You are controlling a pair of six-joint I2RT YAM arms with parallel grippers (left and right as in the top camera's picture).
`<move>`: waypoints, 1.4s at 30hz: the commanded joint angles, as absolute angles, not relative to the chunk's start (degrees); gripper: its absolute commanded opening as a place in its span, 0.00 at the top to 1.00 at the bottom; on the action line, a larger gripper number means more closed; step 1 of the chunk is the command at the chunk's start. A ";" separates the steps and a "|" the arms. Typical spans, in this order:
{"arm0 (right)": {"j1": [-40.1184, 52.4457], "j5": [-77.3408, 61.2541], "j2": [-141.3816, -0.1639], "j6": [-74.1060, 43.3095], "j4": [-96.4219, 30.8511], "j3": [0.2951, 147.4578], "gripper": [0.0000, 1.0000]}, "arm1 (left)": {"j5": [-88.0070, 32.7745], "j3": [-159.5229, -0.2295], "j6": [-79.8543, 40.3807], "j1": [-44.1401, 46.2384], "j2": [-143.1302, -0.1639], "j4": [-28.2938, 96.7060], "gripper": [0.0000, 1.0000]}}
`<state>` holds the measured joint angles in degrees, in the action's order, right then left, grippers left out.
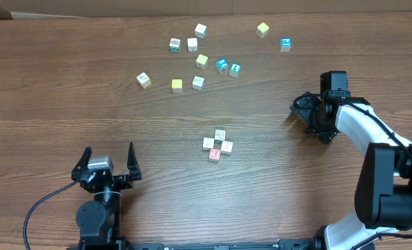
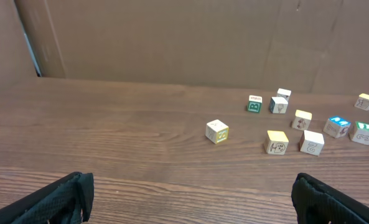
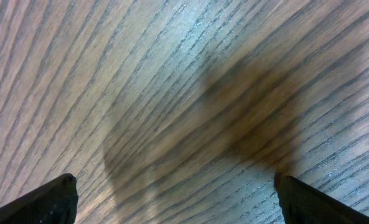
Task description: Form a circle
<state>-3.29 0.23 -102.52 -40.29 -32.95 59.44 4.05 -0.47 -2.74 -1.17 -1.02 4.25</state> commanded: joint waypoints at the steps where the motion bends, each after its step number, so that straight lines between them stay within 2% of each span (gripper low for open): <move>1: -3.36 0.32 -102.52 -40.45 -32.60 59.31 0.00 | 3.38 -0.30 -1.67 -1.48 -0.25 4.16 0.00; 17: -3.36 1.93 -102.61 -40.34 -35.05 59.31 0.00 | 3.38 -0.30 -1.67 -1.48 -0.25 4.16 0.00; 21: -3.36 2.87 -100.29 -31.77 -33.52 59.07 0.00 | 3.36 -0.30 -1.67 -1.48 -0.27 4.16 0.00; 26: -3.33 0.05 -94.78 -16.43 -22.15 52.95 0.00 | 3.38 -0.30 -1.67 -1.48 -0.27 4.16 0.00; 34: -3.36 -6.24 -85.41 -3.88 -4.86 35.70 0.00 | 3.38 -0.30 -1.67 -1.48 -0.25 4.16 0.00; 38: -3.36 -7.62 -81.73 -0.97 3.01 27.73 0.00 | 3.38 -0.30 -1.67 -1.48 -0.27 4.16 0.00; 42: -3.36 -6.70 -79.83 -0.91 5.58 21.61 0.00 | 3.38 -0.30 -1.67 -1.48 -0.27 4.16 0.00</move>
<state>-3.29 -6.22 -81.78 -3.51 4.43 25.23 4.05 -0.47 -2.74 -1.17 -1.02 4.25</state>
